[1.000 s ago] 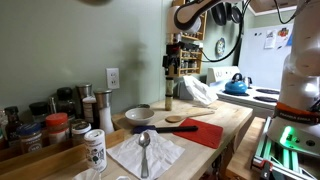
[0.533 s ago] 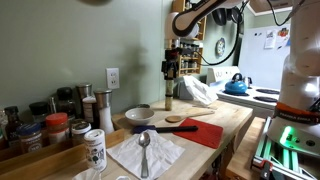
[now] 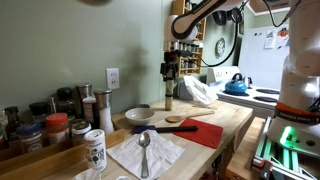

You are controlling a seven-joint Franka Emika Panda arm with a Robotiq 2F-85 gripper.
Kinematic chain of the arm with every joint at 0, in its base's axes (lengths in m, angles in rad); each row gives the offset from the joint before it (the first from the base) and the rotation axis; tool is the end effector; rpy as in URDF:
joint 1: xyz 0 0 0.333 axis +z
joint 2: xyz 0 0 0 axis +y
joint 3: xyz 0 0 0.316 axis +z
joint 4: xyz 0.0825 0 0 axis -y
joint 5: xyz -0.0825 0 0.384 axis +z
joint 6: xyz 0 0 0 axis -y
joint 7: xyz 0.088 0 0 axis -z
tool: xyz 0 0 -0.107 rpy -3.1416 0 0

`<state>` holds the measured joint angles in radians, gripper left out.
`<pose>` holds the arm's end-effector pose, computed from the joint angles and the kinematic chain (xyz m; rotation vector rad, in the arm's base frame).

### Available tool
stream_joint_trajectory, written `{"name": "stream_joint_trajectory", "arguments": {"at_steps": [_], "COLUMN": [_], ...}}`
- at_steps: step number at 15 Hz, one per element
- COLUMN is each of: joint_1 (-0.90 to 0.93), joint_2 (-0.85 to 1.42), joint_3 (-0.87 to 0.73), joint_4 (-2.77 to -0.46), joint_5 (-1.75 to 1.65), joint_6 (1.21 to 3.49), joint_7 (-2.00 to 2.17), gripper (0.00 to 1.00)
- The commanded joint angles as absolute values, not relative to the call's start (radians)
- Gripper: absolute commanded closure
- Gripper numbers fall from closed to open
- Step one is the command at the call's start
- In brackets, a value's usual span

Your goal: Swap the position of the bottles

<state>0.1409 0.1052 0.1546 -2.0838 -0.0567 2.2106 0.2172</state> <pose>0.5426 0.1619 0.3789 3.1136 0.1724 0.0466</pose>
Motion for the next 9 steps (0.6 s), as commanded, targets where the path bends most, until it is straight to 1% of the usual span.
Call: {"name": "stream_joint_trajectory", "arguments": {"at_steps": [1,7,9], "joint_1": [0.151,0.148,0.147], "joint_2": [0.127,0.133,0.136], "joint_3": [0.143,0.134,0.132], "joint_4": [-2.070,-2.071,-2.071], "joint_5": [-0.070,-0.066,-0.066], "joint_6": [2.216,2.211,2.210], "joint_7": [0.238,0.233,0.231], "gripper": [0.02,0.06,0.10]}}
